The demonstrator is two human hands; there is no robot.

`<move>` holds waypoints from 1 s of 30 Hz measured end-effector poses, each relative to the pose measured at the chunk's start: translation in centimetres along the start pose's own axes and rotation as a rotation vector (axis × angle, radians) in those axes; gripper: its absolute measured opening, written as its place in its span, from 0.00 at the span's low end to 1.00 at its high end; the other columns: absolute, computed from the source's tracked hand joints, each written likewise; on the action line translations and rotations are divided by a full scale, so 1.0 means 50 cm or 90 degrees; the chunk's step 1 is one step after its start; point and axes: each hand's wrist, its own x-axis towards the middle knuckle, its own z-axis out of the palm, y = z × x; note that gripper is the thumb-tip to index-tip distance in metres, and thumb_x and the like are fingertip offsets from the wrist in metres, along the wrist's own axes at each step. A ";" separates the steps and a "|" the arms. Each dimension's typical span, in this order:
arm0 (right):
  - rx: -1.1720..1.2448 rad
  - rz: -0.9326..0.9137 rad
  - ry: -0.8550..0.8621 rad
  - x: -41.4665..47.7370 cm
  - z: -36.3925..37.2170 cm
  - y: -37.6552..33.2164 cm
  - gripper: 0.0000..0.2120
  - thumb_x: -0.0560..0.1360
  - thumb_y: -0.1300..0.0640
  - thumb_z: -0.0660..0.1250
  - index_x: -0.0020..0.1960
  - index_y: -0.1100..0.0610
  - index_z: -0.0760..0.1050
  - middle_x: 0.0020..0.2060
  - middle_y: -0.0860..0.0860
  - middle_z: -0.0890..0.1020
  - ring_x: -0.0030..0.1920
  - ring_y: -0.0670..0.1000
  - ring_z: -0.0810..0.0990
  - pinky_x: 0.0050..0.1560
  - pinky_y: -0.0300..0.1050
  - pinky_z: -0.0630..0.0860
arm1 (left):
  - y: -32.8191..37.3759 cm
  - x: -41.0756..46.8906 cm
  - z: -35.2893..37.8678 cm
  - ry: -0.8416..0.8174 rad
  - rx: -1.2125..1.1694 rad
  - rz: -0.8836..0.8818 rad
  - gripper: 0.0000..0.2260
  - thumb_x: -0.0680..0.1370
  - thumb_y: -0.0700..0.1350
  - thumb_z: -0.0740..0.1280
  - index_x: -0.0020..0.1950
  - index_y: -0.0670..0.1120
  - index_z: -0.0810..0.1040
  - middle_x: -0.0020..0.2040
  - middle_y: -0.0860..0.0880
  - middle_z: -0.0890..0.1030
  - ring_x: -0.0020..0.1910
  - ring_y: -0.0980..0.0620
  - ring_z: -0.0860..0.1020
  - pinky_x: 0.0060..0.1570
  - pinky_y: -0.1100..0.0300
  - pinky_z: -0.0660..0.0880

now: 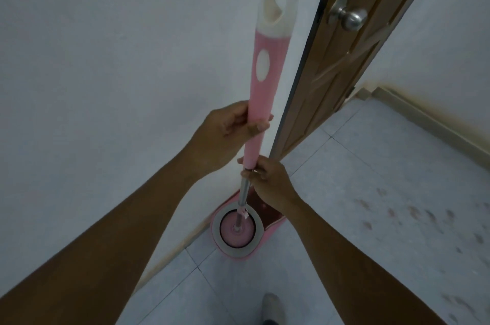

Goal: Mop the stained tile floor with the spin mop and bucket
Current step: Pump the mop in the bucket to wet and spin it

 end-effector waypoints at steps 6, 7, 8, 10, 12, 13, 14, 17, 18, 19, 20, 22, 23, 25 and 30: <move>0.089 -0.109 0.051 -0.008 -0.062 -0.098 0.14 0.76 0.63 0.69 0.61 0.57 0.79 0.53 0.47 0.85 0.54 0.42 0.83 0.56 0.38 0.79 | 0.131 0.023 -0.023 0.018 0.023 0.113 0.20 0.76 0.48 0.67 0.66 0.41 0.74 0.57 0.48 0.83 0.56 0.50 0.82 0.60 0.52 0.78; 0.088 -0.125 0.054 -0.006 -0.064 -0.108 0.14 0.76 0.63 0.69 0.61 0.57 0.79 0.52 0.47 0.85 0.54 0.42 0.83 0.56 0.38 0.79 | 0.141 0.026 -0.031 0.018 0.025 0.119 0.19 0.77 0.46 0.67 0.66 0.40 0.74 0.56 0.48 0.83 0.56 0.50 0.82 0.60 0.52 0.79; 0.084 -0.135 0.055 -0.005 -0.063 -0.113 0.13 0.76 0.63 0.69 0.61 0.56 0.79 0.51 0.47 0.86 0.53 0.42 0.84 0.55 0.38 0.79 | 0.146 0.027 -0.036 0.018 0.031 0.122 0.19 0.77 0.44 0.68 0.66 0.39 0.74 0.56 0.48 0.83 0.56 0.50 0.82 0.59 0.52 0.79; 0.058 -0.123 0.059 -0.006 -0.047 -0.100 0.12 0.76 0.62 0.69 0.60 0.55 0.79 0.49 0.44 0.85 0.51 0.40 0.84 0.54 0.34 0.79 | 0.126 0.025 -0.038 0.018 0.047 0.106 0.16 0.77 0.42 0.69 0.64 0.41 0.75 0.54 0.49 0.83 0.54 0.50 0.83 0.59 0.53 0.79; 0.004 -0.085 0.050 -0.013 -0.019 -0.055 0.08 0.77 0.60 0.69 0.56 0.55 0.79 0.46 0.41 0.84 0.48 0.37 0.83 0.50 0.31 0.78 | 0.073 0.014 -0.023 0.009 0.057 0.061 0.12 0.76 0.41 0.70 0.59 0.46 0.77 0.51 0.52 0.84 0.52 0.54 0.83 0.58 0.55 0.79; -0.023 -0.061 0.043 -0.020 -0.003 -0.027 0.05 0.78 0.59 0.68 0.53 0.54 0.78 0.44 0.41 0.84 0.46 0.36 0.83 0.48 0.31 0.78 | 0.041 0.004 -0.010 -0.003 0.063 0.038 0.11 0.76 0.41 0.71 0.58 0.49 0.78 0.49 0.54 0.84 0.50 0.57 0.83 0.57 0.58 0.79; -0.043 -0.032 0.032 -0.027 0.012 0.002 0.03 0.78 0.59 0.67 0.51 0.53 0.77 0.42 0.41 0.83 0.45 0.36 0.83 0.47 0.31 0.78 | 0.008 -0.008 0.004 -0.019 0.073 0.025 0.11 0.76 0.41 0.71 0.57 0.49 0.78 0.49 0.55 0.84 0.49 0.59 0.83 0.56 0.62 0.79; -0.083 0.049 0.005 -0.030 0.041 0.056 0.12 0.79 0.61 0.65 0.43 0.46 0.72 0.38 0.38 0.79 0.40 0.28 0.78 0.38 0.23 0.72 | -0.079 -0.018 0.036 -0.032 0.108 0.004 0.15 0.75 0.43 0.73 0.60 0.44 0.79 0.52 0.51 0.84 0.49 0.54 0.84 0.53 0.67 0.79; -0.084 0.081 -0.011 -0.023 0.049 0.070 0.11 0.80 0.62 0.65 0.43 0.47 0.72 0.36 0.39 0.77 0.37 0.26 0.77 0.34 0.21 0.70 | -0.101 -0.014 0.041 -0.038 0.119 -0.017 0.16 0.75 0.44 0.73 0.61 0.43 0.79 0.53 0.49 0.84 0.50 0.52 0.84 0.53 0.66 0.79; -0.088 0.113 -0.030 -0.012 0.054 0.083 0.08 0.80 0.62 0.64 0.44 0.52 0.73 0.35 0.41 0.76 0.33 0.29 0.77 0.31 0.22 0.70 | -0.123 -0.006 0.044 -0.048 0.137 -0.048 0.16 0.75 0.45 0.73 0.62 0.42 0.78 0.55 0.48 0.84 0.51 0.50 0.84 0.55 0.63 0.79; -0.087 0.143 -0.048 -0.004 0.058 0.093 0.05 0.80 0.62 0.63 0.47 0.56 0.75 0.34 0.45 0.77 0.31 0.34 0.79 0.30 0.24 0.71 | -0.144 -0.001 0.047 -0.067 0.159 -0.082 0.17 0.75 0.46 0.73 0.62 0.43 0.78 0.56 0.47 0.84 0.52 0.49 0.83 0.57 0.59 0.79; -0.063 0.198 -0.079 0.002 0.065 0.107 0.04 0.79 0.65 0.64 0.49 0.57 0.75 0.34 0.55 0.82 0.34 0.50 0.85 0.40 0.39 0.82 | -0.176 -0.001 0.052 -0.114 0.186 -0.149 0.15 0.76 0.45 0.72 0.61 0.43 0.79 0.56 0.45 0.84 0.53 0.48 0.83 0.59 0.51 0.79; -0.056 0.204 -0.087 0.005 0.070 0.113 0.05 0.78 0.66 0.64 0.48 0.57 0.75 0.35 0.58 0.84 0.36 0.56 0.85 0.46 0.48 0.83 | -0.184 -0.004 0.053 -0.120 0.171 -0.169 0.15 0.75 0.43 0.72 0.61 0.43 0.79 0.55 0.45 0.84 0.53 0.48 0.83 0.60 0.50 0.78; -0.045 0.192 -0.076 0.004 0.071 0.112 0.05 0.78 0.64 0.64 0.49 0.56 0.76 0.35 0.54 0.84 0.34 0.55 0.84 0.42 0.40 0.81 | -0.185 -0.009 0.046 -0.082 0.104 -0.180 0.15 0.75 0.41 0.73 0.61 0.44 0.79 0.55 0.47 0.84 0.54 0.51 0.83 0.60 0.51 0.78; 0.042 0.124 -0.059 0.026 0.044 0.087 0.13 0.74 0.59 0.71 0.59 0.55 0.78 0.52 0.46 0.85 0.53 0.45 0.84 0.52 0.38 0.80 | -0.091 0.019 -0.004 -0.063 0.016 -0.123 0.17 0.76 0.37 0.70 0.65 0.41 0.76 0.54 0.52 0.83 0.51 0.64 0.82 0.57 0.68 0.76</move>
